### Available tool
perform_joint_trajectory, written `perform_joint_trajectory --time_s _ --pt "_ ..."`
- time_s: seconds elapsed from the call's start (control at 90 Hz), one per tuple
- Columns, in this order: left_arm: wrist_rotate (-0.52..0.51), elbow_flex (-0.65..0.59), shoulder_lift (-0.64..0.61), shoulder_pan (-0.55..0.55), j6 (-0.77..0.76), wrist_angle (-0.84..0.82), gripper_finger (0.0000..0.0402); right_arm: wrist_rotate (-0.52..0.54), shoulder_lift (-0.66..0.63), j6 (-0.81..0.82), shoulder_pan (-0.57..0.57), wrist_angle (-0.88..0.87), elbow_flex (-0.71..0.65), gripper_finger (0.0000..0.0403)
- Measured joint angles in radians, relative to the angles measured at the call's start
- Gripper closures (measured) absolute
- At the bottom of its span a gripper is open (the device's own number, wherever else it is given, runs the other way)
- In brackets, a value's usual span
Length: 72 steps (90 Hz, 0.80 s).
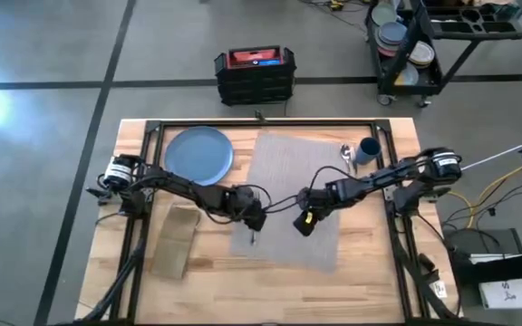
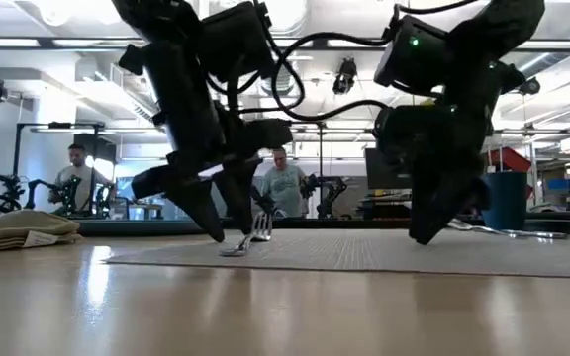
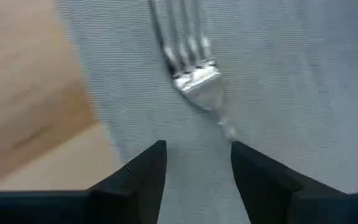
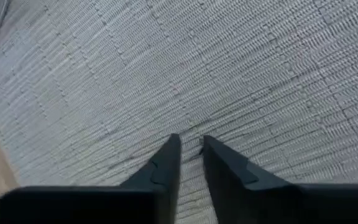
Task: Set table place
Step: Put the silver fork on the brown table napkin
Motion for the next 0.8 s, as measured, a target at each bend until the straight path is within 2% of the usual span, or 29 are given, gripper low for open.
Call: perform_joint_trajectory --time_s 0.056,0.256,0.522,0.8 --pt "0.017 0.005 0.0 0.0 0.004 0.005 0.0241 -0.017 0.016 0.0 0.0 0.024 0.002 0.0396" --pt "0.045 0.014 0.0 -0.009 0.013 0.017 0.0242 -0.074 0.057 0.009 0.0 0.123 0.003 0.0401" --pt "0.046 0.003 0.006 -0.028 0.013 -0.022 0.0234 -0.073 0.059 0.025 0.0 0.13 0.01 0.0402" --pt "0.005 -0.013 0.005 -0.032 0.021 -0.047 0.0261 -0.064 0.059 0.035 0.0 0.14 0.011 0.0403"
